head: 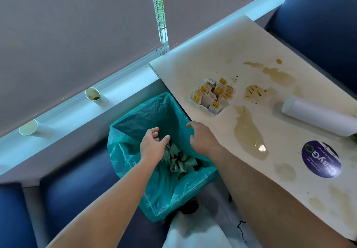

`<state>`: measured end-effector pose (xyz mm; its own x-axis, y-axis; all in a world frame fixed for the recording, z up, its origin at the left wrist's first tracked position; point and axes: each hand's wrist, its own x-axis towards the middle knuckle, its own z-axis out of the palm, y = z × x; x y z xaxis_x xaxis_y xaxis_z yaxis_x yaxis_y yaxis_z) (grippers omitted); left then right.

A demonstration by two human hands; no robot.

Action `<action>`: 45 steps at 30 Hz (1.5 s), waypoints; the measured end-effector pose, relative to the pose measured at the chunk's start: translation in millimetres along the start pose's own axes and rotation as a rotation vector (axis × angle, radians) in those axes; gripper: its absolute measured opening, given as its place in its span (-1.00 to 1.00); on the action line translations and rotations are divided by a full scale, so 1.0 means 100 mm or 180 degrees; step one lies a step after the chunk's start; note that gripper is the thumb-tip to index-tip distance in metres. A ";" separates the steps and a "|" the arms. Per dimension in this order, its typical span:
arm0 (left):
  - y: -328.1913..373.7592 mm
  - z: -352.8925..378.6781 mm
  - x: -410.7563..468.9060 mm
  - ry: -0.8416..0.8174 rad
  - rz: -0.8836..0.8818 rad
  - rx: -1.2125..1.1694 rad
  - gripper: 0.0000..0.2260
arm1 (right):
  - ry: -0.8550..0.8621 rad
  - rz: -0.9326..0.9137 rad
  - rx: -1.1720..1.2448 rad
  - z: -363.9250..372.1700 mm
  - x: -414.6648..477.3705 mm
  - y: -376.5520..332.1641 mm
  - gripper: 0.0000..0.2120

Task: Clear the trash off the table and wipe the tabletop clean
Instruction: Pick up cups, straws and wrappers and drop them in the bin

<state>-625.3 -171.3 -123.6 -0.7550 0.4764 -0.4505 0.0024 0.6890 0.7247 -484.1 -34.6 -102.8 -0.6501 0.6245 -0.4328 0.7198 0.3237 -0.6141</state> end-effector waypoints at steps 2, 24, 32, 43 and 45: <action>0.09 0.04 -0.03 0.0023 0.0140 0.0051 -0.51 | 0.0329 -0.0144 0.0006 -0.07 -0.04 0.02 -0.61; 1.12 1.60 -1.42 -0.0842 0.1571 0.0474 -0.60 | 0.2727 0.0962 0.0138 -1.18 -1.75 1.61 -0.75; 1.22 2.41 -2.41 -0.1401 0.1861 0.0767 -0.58 | 0.3039 0.1536 0.0539 -1.34 -2.83 2.56 -0.74; 1.01 3.33 -3.48 -0.2000 0.1992 0.0987 -0.67 | 0.2989 0.2024 0.0730 -1.21 -4.06 3.55 -0.73; 0.94 3.47 -3.63 -0.2057 0.2075 0.1104 -0.71 | 0.3017 0.2120 0.0757 -1.16 -4.25 3.70 -0.73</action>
<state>-123.2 -90.1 -73.1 -0.0333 0.9565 -0.2898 0.5620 0.2577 0.7860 86.9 -97.7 -69.8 0.3483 0.9305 -0.1132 0.7200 -0.3428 -0.6034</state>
